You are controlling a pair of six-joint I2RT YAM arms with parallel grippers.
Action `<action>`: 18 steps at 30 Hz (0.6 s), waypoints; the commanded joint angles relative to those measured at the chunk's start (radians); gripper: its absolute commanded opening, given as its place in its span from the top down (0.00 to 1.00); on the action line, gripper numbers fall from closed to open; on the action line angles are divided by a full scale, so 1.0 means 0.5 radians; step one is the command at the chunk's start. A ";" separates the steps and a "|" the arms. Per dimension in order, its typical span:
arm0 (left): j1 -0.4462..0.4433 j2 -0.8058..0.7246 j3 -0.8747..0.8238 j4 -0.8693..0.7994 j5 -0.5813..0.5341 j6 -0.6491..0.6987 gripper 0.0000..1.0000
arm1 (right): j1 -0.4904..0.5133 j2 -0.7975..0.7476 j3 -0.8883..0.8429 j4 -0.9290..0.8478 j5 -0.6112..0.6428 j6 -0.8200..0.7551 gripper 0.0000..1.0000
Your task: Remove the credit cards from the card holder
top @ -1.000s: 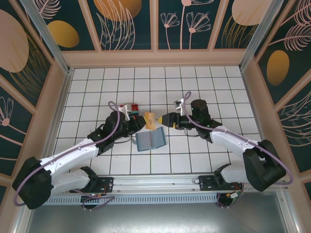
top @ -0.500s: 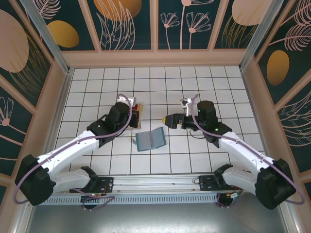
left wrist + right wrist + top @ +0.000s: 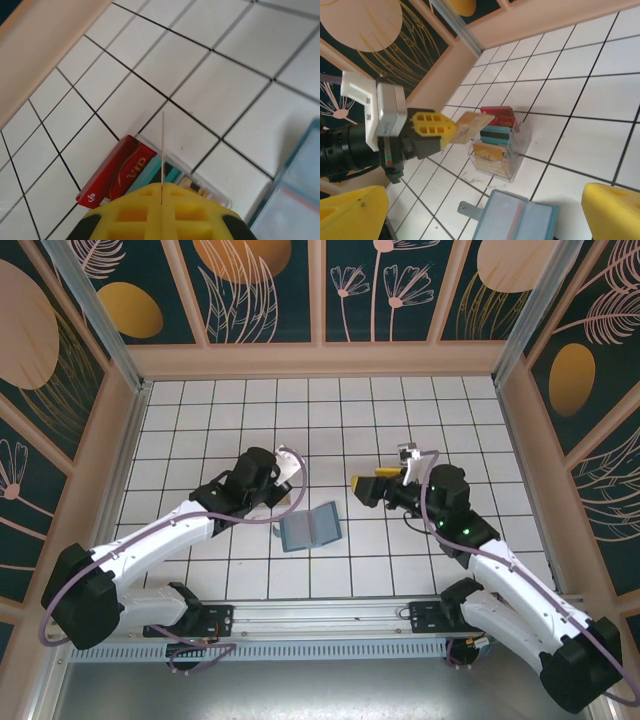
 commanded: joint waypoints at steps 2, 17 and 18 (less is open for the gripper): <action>0.016 0.003 0.032 -0.116 0.071 0.570 1.00 | 0.001 -0.138 -0.099 0.210 0.115 -0.094 0.01; 0.107 0.203 -0.057 -0.188 0.081 1.029 1.00 | 0.001 -0.165 -0.113 0.208 0.184 -0.122 0.01; 0.112 0.206 -0.069 -0.171 0.091 1.023 1.00 | 0.001 -0.165 -0.114 0.208 0.186 -0.128 0.01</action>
